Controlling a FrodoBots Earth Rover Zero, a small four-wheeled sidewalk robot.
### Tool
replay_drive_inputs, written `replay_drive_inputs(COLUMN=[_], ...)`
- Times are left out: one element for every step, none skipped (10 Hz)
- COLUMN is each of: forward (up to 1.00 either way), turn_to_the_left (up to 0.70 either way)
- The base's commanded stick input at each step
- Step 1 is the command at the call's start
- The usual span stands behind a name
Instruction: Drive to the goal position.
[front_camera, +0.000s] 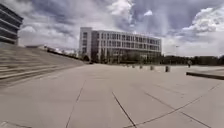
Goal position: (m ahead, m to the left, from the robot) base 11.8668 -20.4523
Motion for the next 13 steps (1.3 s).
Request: replay_drive_inputs(forward=[1.00, 1.00, 1.00, 1.00, 1.00, 1.00, 1.00, 1.00, 1.00, 1.00, 1.00, 1.00, 1.00], turn_to_the_left=[0.00, 0.00, 0.00, -0.04, -0.38, -0.40, -0.40, -0.40, -0.40, -0.33, 0.00, 0.00, 0.00])
